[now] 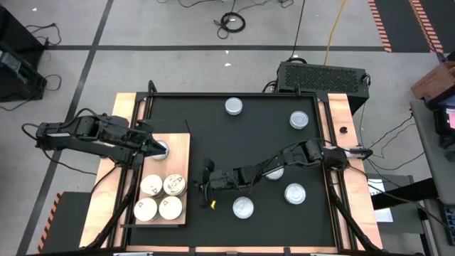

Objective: Stack canned seafood by type on shelf
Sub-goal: Adjust the blue tuna cans

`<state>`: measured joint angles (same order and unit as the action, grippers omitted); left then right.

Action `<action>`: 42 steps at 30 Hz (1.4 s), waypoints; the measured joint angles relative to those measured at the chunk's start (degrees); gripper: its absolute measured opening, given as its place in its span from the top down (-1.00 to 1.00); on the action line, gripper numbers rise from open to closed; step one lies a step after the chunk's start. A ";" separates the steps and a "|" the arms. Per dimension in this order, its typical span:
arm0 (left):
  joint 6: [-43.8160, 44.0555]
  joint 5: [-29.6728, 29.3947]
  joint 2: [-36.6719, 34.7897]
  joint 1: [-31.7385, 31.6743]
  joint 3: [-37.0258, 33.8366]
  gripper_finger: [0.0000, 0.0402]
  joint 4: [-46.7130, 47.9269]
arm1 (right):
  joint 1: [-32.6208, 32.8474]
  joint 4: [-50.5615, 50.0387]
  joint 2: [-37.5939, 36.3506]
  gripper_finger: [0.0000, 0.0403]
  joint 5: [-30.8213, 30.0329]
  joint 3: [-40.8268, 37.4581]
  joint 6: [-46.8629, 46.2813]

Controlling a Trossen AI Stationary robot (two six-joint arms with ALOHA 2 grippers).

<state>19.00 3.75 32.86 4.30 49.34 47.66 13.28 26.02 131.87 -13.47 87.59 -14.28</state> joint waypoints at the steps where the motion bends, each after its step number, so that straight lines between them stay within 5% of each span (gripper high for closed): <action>1: 0.02 0.00 0.00 0.00 0.00 0.72 0.01 | 0.12 -0.04 0.00 1.00 -0.07 0.00 0.00; 29: 0.11 0.00 0.00 -0.01 0.00 0.72 -0.02 | 1.62 -0.10 1.43 1.00 -1.05 0.00 1.36; 36: -0.44 0.00 0.00 0.01 0.00 0.72 0.00 | 4.67 0.39 0.98 1.00 7.50 0.00 -0.80; 42: -1.33 0.02 0.00 0.01 0.00 0.72 -0.15 | 6.77 2.87 0.98 1.00 7.73 0.00 -1.81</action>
<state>17.67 3.77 32.86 4.32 49.34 47.50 20.04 28.90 132.86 -5.74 87.59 -16.10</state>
